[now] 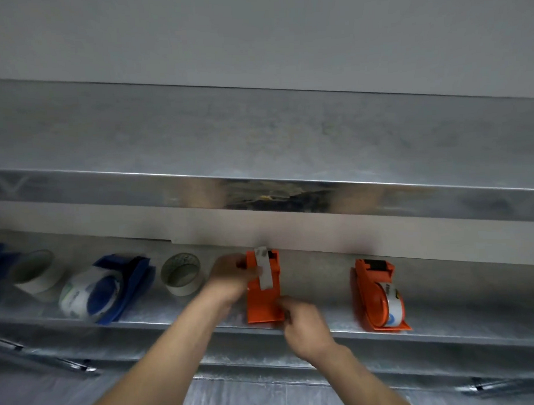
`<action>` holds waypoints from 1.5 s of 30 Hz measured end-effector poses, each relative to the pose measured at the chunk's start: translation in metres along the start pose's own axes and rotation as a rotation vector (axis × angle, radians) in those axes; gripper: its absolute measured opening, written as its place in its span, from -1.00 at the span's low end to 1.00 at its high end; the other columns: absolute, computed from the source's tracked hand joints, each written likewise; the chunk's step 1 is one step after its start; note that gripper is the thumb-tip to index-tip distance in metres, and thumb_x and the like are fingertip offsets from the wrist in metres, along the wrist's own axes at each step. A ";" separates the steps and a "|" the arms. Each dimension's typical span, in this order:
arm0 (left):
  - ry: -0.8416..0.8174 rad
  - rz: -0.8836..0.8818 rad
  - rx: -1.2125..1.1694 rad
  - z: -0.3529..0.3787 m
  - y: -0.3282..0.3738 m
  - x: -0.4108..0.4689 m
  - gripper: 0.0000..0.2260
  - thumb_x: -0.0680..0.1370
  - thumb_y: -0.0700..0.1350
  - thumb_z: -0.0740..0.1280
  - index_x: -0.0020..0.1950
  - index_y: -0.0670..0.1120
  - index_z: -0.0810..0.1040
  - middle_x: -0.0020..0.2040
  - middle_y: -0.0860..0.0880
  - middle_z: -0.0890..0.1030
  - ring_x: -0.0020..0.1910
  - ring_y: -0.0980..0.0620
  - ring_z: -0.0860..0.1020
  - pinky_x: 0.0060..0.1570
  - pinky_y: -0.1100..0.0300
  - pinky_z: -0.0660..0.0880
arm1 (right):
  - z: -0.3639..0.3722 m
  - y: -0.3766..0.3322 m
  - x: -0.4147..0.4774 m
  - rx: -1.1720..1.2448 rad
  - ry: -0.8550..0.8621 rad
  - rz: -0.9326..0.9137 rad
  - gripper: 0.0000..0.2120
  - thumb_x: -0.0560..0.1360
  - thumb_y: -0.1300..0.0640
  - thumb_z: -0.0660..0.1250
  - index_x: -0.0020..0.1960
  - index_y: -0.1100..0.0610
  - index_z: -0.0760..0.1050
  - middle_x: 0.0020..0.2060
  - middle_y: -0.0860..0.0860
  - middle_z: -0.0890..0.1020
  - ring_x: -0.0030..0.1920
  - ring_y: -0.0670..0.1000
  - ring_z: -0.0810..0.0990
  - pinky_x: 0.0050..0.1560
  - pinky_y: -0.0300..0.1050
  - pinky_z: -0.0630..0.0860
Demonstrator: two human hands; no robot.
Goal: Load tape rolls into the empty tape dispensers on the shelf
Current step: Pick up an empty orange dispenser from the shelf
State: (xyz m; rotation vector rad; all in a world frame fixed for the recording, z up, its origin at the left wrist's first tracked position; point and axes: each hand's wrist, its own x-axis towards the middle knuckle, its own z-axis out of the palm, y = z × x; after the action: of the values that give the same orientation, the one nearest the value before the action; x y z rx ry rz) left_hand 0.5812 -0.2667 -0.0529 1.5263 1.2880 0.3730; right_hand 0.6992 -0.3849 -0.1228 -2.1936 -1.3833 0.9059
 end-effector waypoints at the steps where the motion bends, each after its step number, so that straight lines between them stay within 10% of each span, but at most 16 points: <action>1: 0.016 -0.007 -0.019 -0.006 0.010 0.002 -0.86 0.53 -0.20 0.39 -0.24 -0.14 0.60 -0.33 -0.07 0.63 -0.32 -0.02 0.57 -0.23 0.14 0.44 | 0.000 -0.004 0.001 0.015 -0.025 -0.016 -0.52 0.42 0.28 0.17 0.27 0.00 0.56 0.21 0.00 0.67 0.26 0.06 0.59 0.30 -0.05 0.49; 9: -0.010 -0.119 -0.092 -0.010 0.013 -0.002 -0.80 0.61 -0.01 0.28 -0.03 -0.12 0.57 -0.10 -0.08 0.68 -0.13 -0.01 0.65 -0.15 0.16 0.54 | 0.008 -0.014 0.001 0.334 -0.078 0.078 -0.51 0.47 0.41 0.17 0.31 0.09 0.57 0.23 -0.01 0.64 0.29 -0.04 0.57 0.38 -0.23 0.41; 14: -0.032 -0.128 -0.105 -0.012 0.011 -0.001 -0.76 0.61 0.06 0.26 0.01 -0.10 0.56 -0.07 -0.10 0.67 -0.09 -0.06 0.65 -0.07 0.10 0.58 | -0.002 -0.027 0.006 0.621 0.118 0.098 -0.75 0.50 0.02 0.31 0.17 -0.06 0.60 0.07 -0.14 0.69 0.12 -0.10 0.63 0.22 -0.07 0.54; 20: -0.020 -0.119 -0.065 -0.016 0.010 0.001 -0.60 0.62 0.13 0.19 -0.02 -0.20 0.56 -0.13 -0.23 0.60 -0.09 -0.18 0.62 0.04 -0.01 0.54 | -0.007 -0.059 0.015 0.585 0.222 -0.005 -0.77 0.56 0.07 0.34 -0.27 0.06 0.56 -0.30 0.05 0.66 -0.23 0.03 0.62 -0.15 -0.06 0.46; 32: -0.055 -0.119 -0.164 -0.020 0.010 0.005 -0.72 0.61 0.11 0.22 -0.07 -0.08 0.52 -0.18 -0.13 0.55 -0.23 -0.06 0.52 -0.17 0.10 0.41 | -0.008 -0.047 0.014 0.518 0.420 0.041 -0.74 0.56 0.14 0.32 -0.28 0.19 0.52 -0.37 0.12 0.58 -0.31 0.08 0.54 -0.24 -0.05 0.43; 39: -0.037 -0.149 -0.143 -0.018 0.014 -0.001 -0.69 0.62 0.15 0.19 -0.14 -0.05 0.49 -0.07 -0.14 0.64 -0.17 -0.04 0.56 0.02 0.03 0.50 | -0.031 0.004 0.010 -0.350 0.356 0.154 -0.74 0.56 -0.01 0.19 -0.05 0.06 0.62 -0.02 0.07 0.63 0.05 0.11 0.56 -0.17 -0.12 0.47; 45: -0.041 -0.158 -0.147 -0.017 0.019 -0.007 -0.73 0.64 0.15 0.16 -0.15 0.01 0.43 -0.06 -0.08 0.61 -0.13 -0.02 0.55 0.14 -0.03 0.49 | -0.027 0.017 0.013 -0.461 0.237 0.202 -0.77 0.53 0.04 0.21 0.02 0.02 0.63 0.12 0.06 0.63 0.17 0.12 0.50 -0.19 -0.20 0.35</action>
State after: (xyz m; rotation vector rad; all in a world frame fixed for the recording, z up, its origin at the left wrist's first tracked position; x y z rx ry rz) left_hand 0.5755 -0.2612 -0.0277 1.2944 1.3097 0.3252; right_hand 0.7328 -0.3806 -0.1183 -2.7179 -1.3740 0.3887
